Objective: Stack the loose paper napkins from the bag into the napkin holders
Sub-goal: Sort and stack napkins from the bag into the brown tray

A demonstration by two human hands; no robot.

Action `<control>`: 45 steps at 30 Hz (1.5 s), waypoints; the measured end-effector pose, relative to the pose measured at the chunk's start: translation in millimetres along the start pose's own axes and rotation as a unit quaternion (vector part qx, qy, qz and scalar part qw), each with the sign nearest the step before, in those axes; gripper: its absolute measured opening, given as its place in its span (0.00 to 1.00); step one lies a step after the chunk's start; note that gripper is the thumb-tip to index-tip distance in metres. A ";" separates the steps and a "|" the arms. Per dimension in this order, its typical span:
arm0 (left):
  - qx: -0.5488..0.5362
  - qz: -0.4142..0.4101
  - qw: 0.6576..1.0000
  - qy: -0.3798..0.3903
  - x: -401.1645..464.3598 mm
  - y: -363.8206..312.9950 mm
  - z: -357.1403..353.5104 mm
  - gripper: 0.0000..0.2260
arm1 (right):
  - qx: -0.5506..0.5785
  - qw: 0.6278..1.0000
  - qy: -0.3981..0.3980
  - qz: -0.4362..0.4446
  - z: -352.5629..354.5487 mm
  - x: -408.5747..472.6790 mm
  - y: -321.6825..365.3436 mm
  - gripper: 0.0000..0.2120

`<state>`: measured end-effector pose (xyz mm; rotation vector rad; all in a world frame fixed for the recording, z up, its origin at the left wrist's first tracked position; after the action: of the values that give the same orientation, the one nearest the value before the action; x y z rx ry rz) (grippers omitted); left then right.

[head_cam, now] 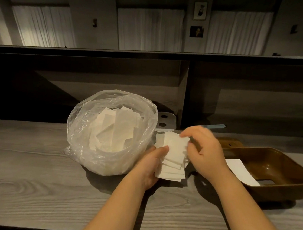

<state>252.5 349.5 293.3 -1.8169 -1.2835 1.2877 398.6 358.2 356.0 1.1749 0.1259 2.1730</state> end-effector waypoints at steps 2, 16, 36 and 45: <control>-0.002 -0.005 1.000 0.000 2.2 -0.1 0.6 0.13 | -0.025 0.988 0.150 -0.006 -8.9 -2.8 1.1 0.13; -0.021 0.036 0.998 -0.036 1.2 1.5 2.6 0.13 | -0.019 0.993 -0.096 -0.069 -3.9 -4.1 -13.7 0.08; -0.028 0.037 0.999 -0.012 3.1 2.4 2.8 0.15 | -0.038 0.998 0.019 -0.042 -10.2 -2.0 -7.3 0.11; 0.000 0.000 1.000 0.020 3.3 0.2 0.4 0.15 | 0.300 0.930 -0.147 -0.152 15.8 -0.4 -4.3 0.07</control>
<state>252.5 352.5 291.6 -1.8347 -1.2623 1.2449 413.1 357.9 363.5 1.6697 0.8303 1.7018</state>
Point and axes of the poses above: each hand's wrist, its own x-axis towards the middle knuckle, its own z-axis out of the back of the hand, y = z × x, the point moved 4 cm from there along x, towards the middle knuckle, and after that the axes turned 10 degrees about z, right-handed, at the moved point
